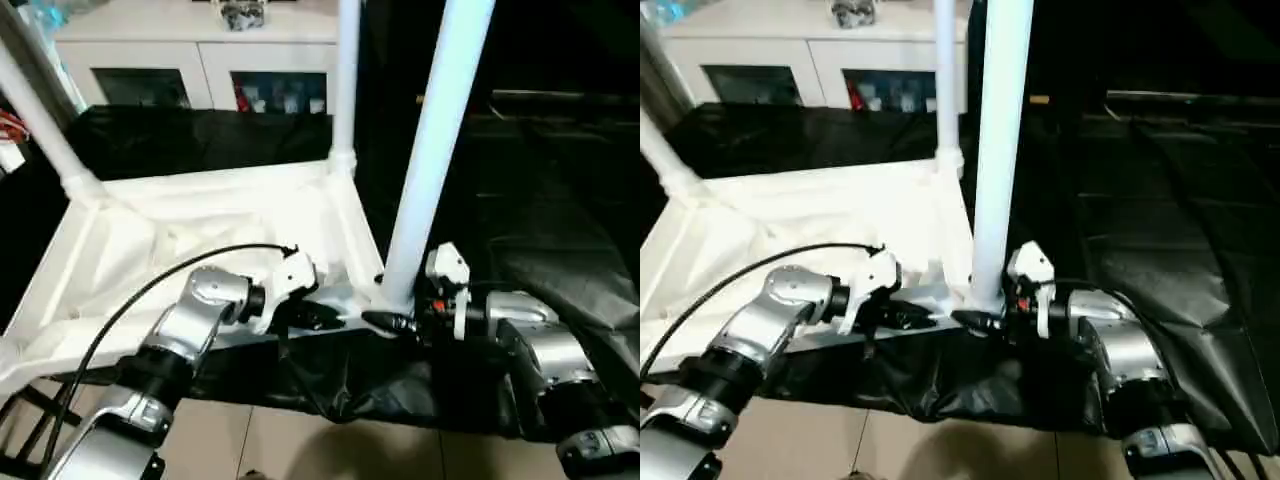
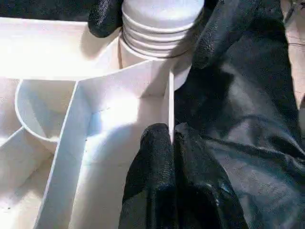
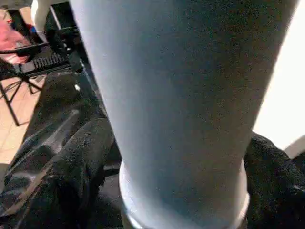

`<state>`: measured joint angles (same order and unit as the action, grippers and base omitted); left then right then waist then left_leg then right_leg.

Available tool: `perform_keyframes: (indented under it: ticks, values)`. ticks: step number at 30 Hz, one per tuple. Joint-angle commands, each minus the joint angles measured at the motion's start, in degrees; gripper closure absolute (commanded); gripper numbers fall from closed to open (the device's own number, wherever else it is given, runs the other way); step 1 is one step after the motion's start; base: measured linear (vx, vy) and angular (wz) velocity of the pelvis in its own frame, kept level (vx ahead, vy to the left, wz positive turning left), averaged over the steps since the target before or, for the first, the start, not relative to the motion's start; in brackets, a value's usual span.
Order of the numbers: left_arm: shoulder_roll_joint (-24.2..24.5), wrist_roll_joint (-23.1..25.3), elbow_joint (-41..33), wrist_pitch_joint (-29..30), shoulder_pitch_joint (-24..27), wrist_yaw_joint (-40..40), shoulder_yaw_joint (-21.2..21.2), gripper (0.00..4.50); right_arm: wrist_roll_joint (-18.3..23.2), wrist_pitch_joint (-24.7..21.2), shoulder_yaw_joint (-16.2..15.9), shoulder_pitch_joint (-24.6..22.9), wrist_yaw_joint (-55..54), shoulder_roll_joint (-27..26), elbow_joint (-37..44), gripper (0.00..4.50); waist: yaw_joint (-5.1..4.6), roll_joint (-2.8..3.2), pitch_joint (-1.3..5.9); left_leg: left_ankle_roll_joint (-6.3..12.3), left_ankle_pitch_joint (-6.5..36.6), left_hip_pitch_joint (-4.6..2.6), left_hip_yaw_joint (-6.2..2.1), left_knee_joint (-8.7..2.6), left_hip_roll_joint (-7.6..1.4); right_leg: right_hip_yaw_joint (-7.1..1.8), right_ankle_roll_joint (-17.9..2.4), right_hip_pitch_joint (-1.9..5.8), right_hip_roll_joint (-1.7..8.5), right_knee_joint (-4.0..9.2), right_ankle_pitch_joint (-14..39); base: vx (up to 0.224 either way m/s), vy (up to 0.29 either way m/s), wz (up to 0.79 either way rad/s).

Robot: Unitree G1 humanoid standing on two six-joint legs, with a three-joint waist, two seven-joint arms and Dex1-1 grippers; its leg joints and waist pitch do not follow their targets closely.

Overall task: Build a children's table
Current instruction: Rotate leg to tighten

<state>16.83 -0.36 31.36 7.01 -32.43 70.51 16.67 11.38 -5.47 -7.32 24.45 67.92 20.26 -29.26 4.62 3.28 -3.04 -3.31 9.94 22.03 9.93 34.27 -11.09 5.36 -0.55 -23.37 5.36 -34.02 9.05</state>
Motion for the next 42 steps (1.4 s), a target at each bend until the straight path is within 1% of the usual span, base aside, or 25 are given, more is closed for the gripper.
perform_keyframes:
  ticks: [1,4,6,9,10,15,17,18,19,20,21,22,23,24,25,26,28,29,31,32,34,36,38,40,42]
  values:
    - [-0.4,-2.4,-2.9,-0.5,-1.5,0.1,-0.4,4.50,-0.6,0.1,-3.0,-0.8,2.3,-0.8,1.7,0.88,-0.04,-0.82,3.97,3.98,14.7,-0.85,-0.36,-4.34,-2.25,-2.68,-12.3,2.90,3.28,4.31,18.2,0.000,0.000,0.00]
    - [-0.4,-2.5,-3.1,-0.3,-1.5,0.3,-0.4,4.50,-1.0,-0.4,-3.3,-1.0,1.9,-0.7,2.1,0.99,0.26,-0.85,4.05,3.98,13.8,-0.86,-0.32,-4.26,-2.26,-2.72,-12.5,2.90,3.25,4.13,16.7,0.000,0.000,0.00]
    - [-0.4,-2.4,-3.1,-0.3,-1.4,0.2,-0.5,4.50,-1.4,-0.7,-3.6,-1.2,1.8,-0.5,2.4,1.31,0.36,-0.83,4.09,4.07,13.4,-0.82,-0.32,-4.24,-2.25,-2.71,-12.7,2.97,3.21,4.00,15.7,0.000,0.000,0.00]
    - [-0.8,-2.3,-3.0,-0.4,-1.4,-0.2,-0.7,4.50,-1.7,-0.6,-3.9,-1.4,1.3,-0.5,2.5,1.48,0.38,-0.84,4.09,4.26,13.2,-0.82,-0.28,-4.17,-2.20,-2.68,-12.9,2.98,3.25,4.00,15.5,0.000,0.000,0.00]
    - [-0.9,-2.3,-3.1,-0.4,-1.3,-0.4,-0.8,4.50,-1.7,-0.6,-4.0,-1.5,1.2,-0.6,2.5,1.66,0.36,-0.84,4.05,4.15,13.6,-0.82,-0.30,-4.22,-2.19,-2.65,-12.7,2.99,3.23,4.07,16.2,0.000,0.000,0.00]
    - [-1.9,-1.6,-2.7,-0.7,-1.1,-2.9,-1.2,4.50,-2.7,0.4,-3.7,-2.1,-1.6,-1.6,2.3,1.74,0.30,-0.91,4.03,3.94,13.8,-0.82,-0.33,-4.23,-2.16,-2.68,-12.1,2.97,3.25,4.20,17.1,0.000,0.000,0.00]
    - [-2.7,-0.9,-1.9,-0.8,-1.5,-5.3,-1.4,4.50,-4.0,0.3,-3.1,-1.8,-5.8,-2.9,0.8,1.76,0.17,-0.92,3.90,3.57,14.2,-0.77,-0.38,-4.33,-2.10,-2.67,-11.7,2.94,3.29,4.33,18.3,0.000,0.000,0.00]
    - [-3.6,-0.2,-0.9,-0.7,-2.2,-7.6,-1.7,4.50,-5.4,0.8,-2.6,-1.1,-10.3,-4.1,-1.1,1.76,0.01,-0.96,3.90,3.11,14.5,-0.81,-0.45,-4.39,-2.08,-2.66,-11.3,2.90,3.34,4.44,19.4,0.000,0.000,0.00]
    - [-4.7,0.4,0.3,-0.5,-3.0,-10.3,-2.0,4.50,-7.1,1.6,-1.8,0.0,-16.1,-5.7,-3.7,1.76,-0.17,-0.83,3.80,2.58,14.6,-0.89,-0.45,-4.44,-2.08,-2.70,-11.2,2.67,3.34,4.53,20.0,0.000,0.000,0.00]
    - [-5.4,0.7,1.0,-0.2,-3.5,-11.8,-2.2,4.50,-7.9,2.1,-1.4,0.5,-19.3,-6.6,-5.1,1.76,-0.58,-0.91,3.58,1.57,16.4,-0.93,-0.50,-4.50,-1.81,-2.51,-10.7,2.67,3.31,4.81,22.6,0.000,0.000,0.00]
    - [-6.0,0.9,1.6,0.0,-3.9,-13.0,-2.4,4.50,-8.5,2.5,-1.0,1.1,-22.0,-7.4,-6.3,1.76,-0.72,-0.97,3.69,1.25,16.9,-1.10,-0.56,-4.50,-1.68,-2.40,-10.2,2.77,3.28,4.91,23.8,0.000,0.000,0.00]
    - [-6.6,1.1,2.2,0.1,-4.3,-14.3,-2.6,4.50,-8.8,2.2,-0.6,1.6,-24.3,-8.1,-7.3,1.76,-0.83,-0.96,3.72,1.11,17.3,-1.32,-0.57,-4.43,-1.68,-2.48,-9.7,2.63,3.39,5.14,24.8,0.000,0.000,0.00]
    - [-8.4,1.8,3.3,0.8,-5.2,-17.6,-2.7,4.50,-8.6,1.5,0.7,2.9,-29.4,-10.1,-9.3,1.77,-1.26,-0.90,3.58,1.16,17.2,-1.06,-0.61,-4.53,-1.71,-2.57,-9.7,2.63,3.31,5.12,24.4,0.000,0.000,0.00]
    - [-8.4,1.8,3.3,0.8,-5.2,-17.6,-2.7,4.50,-8.6,1.5,0.7,2.9,-29.4,-10.1,-9.3,1.77,-1.44,-0.91,3.63,1.23,17.3,-1.02,-0.62,-4.54,-1.63,-2.51,-9.7,2.67,3.25,5.17,24.3,0.000,0.000,0.00]
    - [-10.9,2.8,5.2,1.5,-6.5,-22.3,-2.8,4.50,-8.5,0.2,2.3,4.8,-36.3,-12.8,-12.0,1.77,-1.58,-0.70,3.73,1.23,17.1,-1.09,-0.61,-4.48,-1.60,-2.52,-9.6,2.64,3.23,5.15,23.8,0.000,0.000,0.00]
    - [-11.8,3.2,5.8,1.7,-7.0,-24.0,-2.8,4.50,-8.6,-0.1,2.8,5.4,-38.9,-13.7,-12.9,1.77,-1.74,-0.74,3.78,1.03,17.0,-1.23,-0.64,-4.46,-1.56,-2.47,-9.9,2.62,3.13,5.15,23.3,0.000,0.000,0.00]
    - [-13.1,3.6,6.7,1.8,-7.6,-26.2,-2.8,4.50,-9.0,0.0,2.8,6.4,-41.5,-14.6,-14.1,1.77,-1.62,-0.66,3.88,1.26,16.5,-1.14,-0.59,-4.39,-1.58,-2.53,-10.2,2.71,3.22,5.09,21.8,0.000,0.000,0.00]
    - [-15.3,4.1,8.4,1.6,-8.8,-29.6,-2.8,4.50,-9.7,1.5,2.5,7.8,-43.9,-16.5,-15.9,1.77,-1.52,-0.63,4.05,1.95,15.4,-0.96,-0.47,-4.26,-1.57,-2.59,-10.7,2.75,3.18,4.86,19.2,0.000,0.000,0.00]
    - [-16.3,4.4,9.5,0.7,-9.5,-30.6,-2.7,4.50,-9.6,3.0,2.9,8.7,-43.8,-17.9,-17.0,1.77,-1.36,-0.67,4.19,2.55,14.4,-0.92,-0.44,-4.17,-1.53,-2.54,-11.4,2.96,3.16,4.65,16.8,0.000,0.000,0.00]
    - [-16.3,4.4,9.5,0.7,-9.5,-30.6,-2.7,4.50,-9.6,3.0,2.9,8.7,-43.8,-17.9,-17.0,1.43,-1.33,-0.63,4.25,2.86,14.0,-0.84,-0.40,-4.09,-1.53,-2.55,-11.7,3.03,3.20,4.52,16.0,0.000,0.000,0.00]
    - [-16.4,4.7,9.9,-0.6,-9.8,-30.0,-2.5,4.50,-8.4,3.4,3.7,9.0,-41.9,-18.6,-17.3,1.08,-1.19,-0.62,4.38,4.22,12.3,-0.62,-0.36,-3.96,-1.53,-2.53,-12.4,3.20,3.23,4.22,13.5,0.000,0.000,0.00]
    - [-15.7,4.4,8.9,-1.4,-9.0,-28.0,-2.1,4.50,-7.4,3.2,4.0,8.6,-39.1,-18.1,-16.6,1.02,-1.20,-0.60,4.26,4.71,13.0,-0.63,-0.36,-4.03,-1.57,-2.44,-12.5,3.28,3.17,4.30,14.3,0.000,0.000,0.00]
    - [-15.0,4.4,8.3,-2.4,-8.2,-26.2,-1.8,4.50,-7.7,4.0,3.9,8.4,-38.4,-17.4,-16.5,0.78,-1.23,-0.56,4.19,4.62,13.6,-0.58,-0.39,-4.08,-1.57,-2.42,-12.2,3.30,3.25,4.43,15.5,0.000,0.000,0.00]
    - [-14.3,4.3,8.1,-2.6,-7.8,-25.2,-1.6,4.50,-8.5,5.7,3.4,8.5,-39.1,-16.4,-17.0,0.70,-1.34,-0.58,4.17,4.13,14.6,-0.65,-0.42,-4.17,-1.62,-2.44,-11.7,3.25,3.31,4.58,17.3,0.000,0.000,0.00]
    - [-12.9,3.1,6.1,-3.1,-6.1,-21.7,-1.4,4.50,-9.3,7.9,2.6,7.9,-37.2,-14.3,-16.8,0.70,-1.29,-0.60,4.20,4.06,14.4,-0.62,-0.46,-4.16,-1.68,-2.44,-11.8,3.26,3.36,4.53,17.1,0.000,0.000,0.00]
